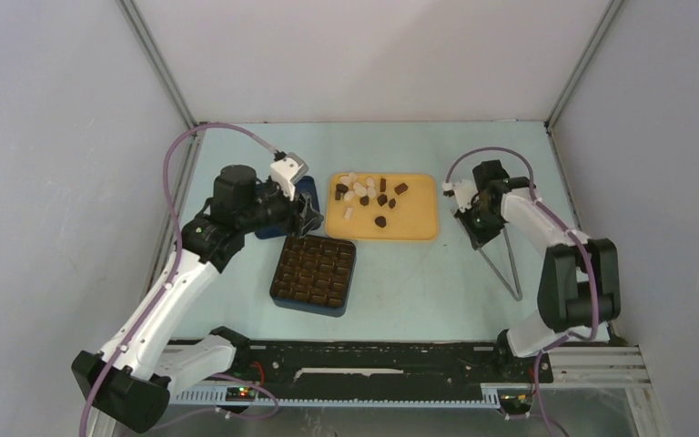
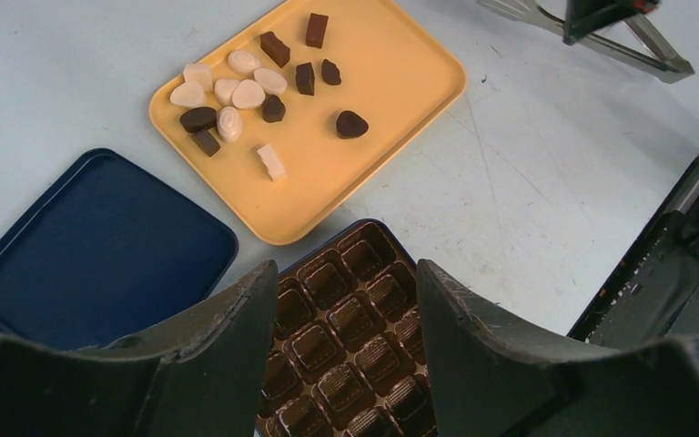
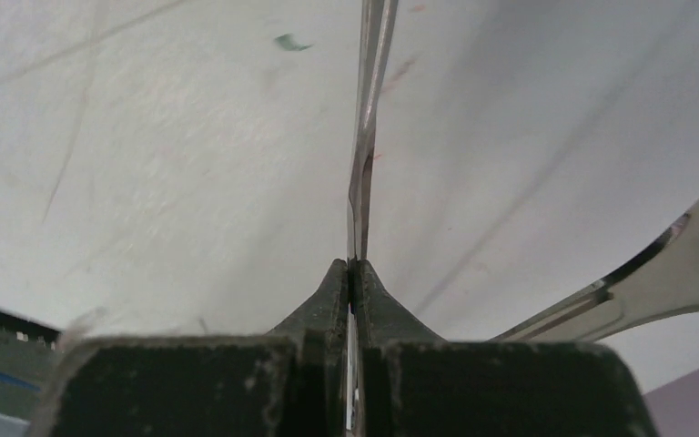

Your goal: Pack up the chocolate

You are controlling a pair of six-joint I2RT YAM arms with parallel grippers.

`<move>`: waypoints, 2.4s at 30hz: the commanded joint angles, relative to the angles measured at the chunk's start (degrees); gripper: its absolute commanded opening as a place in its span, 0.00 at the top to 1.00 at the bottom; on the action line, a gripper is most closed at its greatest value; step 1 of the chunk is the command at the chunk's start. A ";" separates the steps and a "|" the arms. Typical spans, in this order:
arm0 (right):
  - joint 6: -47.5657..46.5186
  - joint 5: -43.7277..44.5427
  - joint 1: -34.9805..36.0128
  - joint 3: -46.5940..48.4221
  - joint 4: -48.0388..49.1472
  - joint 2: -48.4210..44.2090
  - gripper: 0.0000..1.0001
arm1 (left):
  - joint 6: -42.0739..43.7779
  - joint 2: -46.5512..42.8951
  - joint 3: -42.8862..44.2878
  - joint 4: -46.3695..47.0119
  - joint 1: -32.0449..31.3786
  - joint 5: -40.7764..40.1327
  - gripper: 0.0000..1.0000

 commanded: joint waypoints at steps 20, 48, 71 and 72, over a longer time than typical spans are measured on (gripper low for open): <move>-16.48 -0.94 43.79 -8.33 1.90 -1.12 0.96 | 2.23 -2.66 -0.38 -1.20 5.53 0.37 0.37; 6.82 -81.09 -42.51 -12.03 2.66 -34.61 0.44 | 31.86 49.14 35.28 -14.71 -31.36 -5.42 0.44; -5.23 -78.67 -49.23 -11.82 -6.24 -33.97 0.44 | 41.63 63.27 37.88 -14.73 -32.70 -13.05 0.67; -5.13 -78.61 -49.16 -11.82 -6.25 -33.78 0.44 | 41.60 63.49 37.86 -14.41 -32.74 -13.06 0.69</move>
